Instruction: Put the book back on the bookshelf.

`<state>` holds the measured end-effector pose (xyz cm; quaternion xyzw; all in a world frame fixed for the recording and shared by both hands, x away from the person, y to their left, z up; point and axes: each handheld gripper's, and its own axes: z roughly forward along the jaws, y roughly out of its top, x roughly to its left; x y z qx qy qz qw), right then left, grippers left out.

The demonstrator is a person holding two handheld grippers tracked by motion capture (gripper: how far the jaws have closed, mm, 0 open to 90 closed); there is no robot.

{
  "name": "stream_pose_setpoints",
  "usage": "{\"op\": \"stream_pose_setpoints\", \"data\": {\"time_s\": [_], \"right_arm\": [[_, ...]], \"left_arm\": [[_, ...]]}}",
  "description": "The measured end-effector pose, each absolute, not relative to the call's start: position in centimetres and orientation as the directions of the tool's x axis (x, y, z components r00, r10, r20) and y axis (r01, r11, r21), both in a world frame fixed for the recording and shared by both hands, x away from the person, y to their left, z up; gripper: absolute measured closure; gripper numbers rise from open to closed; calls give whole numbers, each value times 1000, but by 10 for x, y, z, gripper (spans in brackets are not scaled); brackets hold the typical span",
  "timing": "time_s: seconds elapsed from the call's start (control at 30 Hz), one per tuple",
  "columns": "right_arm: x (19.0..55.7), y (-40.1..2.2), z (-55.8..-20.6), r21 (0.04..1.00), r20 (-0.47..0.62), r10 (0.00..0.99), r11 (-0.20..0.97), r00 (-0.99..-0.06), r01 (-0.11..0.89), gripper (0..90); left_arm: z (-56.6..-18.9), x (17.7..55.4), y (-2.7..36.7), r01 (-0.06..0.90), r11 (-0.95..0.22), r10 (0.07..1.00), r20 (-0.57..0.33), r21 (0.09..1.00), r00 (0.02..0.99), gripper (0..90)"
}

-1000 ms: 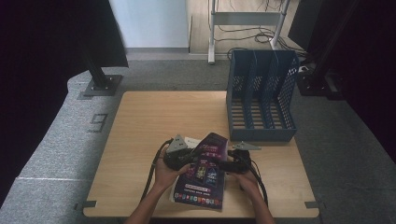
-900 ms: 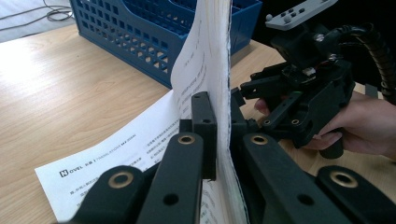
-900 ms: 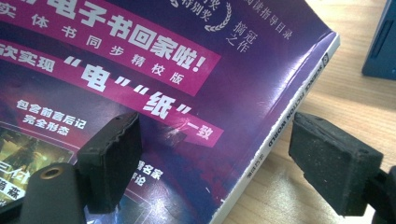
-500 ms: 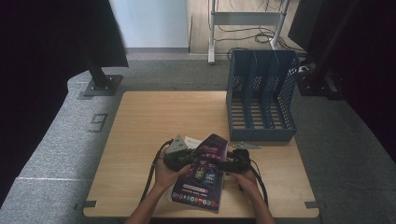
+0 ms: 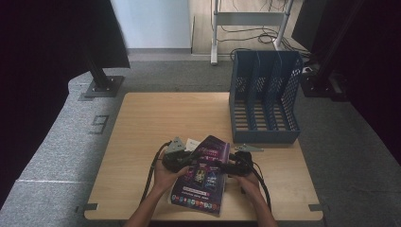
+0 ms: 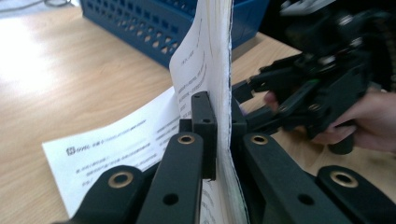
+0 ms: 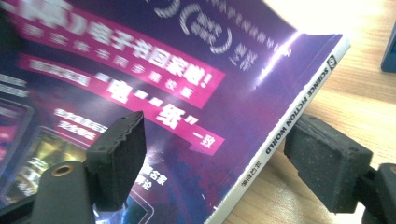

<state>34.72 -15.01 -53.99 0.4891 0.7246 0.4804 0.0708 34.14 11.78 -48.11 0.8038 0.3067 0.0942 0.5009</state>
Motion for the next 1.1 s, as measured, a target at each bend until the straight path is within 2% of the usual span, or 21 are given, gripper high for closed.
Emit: {"op": "stream_pose_setpoints", "data": {"time_s": [0.33, 0.8, 1.1], "right_arm": [[347, -146, -541, 768, 343, 786, 80, -514, 635, 222], [348, -138, -544, 765, 289, 810, 125, -510, 631, 241], [348, -134, -546, 762, 264, 822, 143, -505, 632, 242]], "left_arm": [[-510, 357, 129, 478, -315, 620, -203, 820, 758, 883], [-529, 362, 133, 514, -339, 653, -196, 788, 731, 879], [-534, 367, 135, 542, -340, 653, -221, 769, 724, 873]]}}
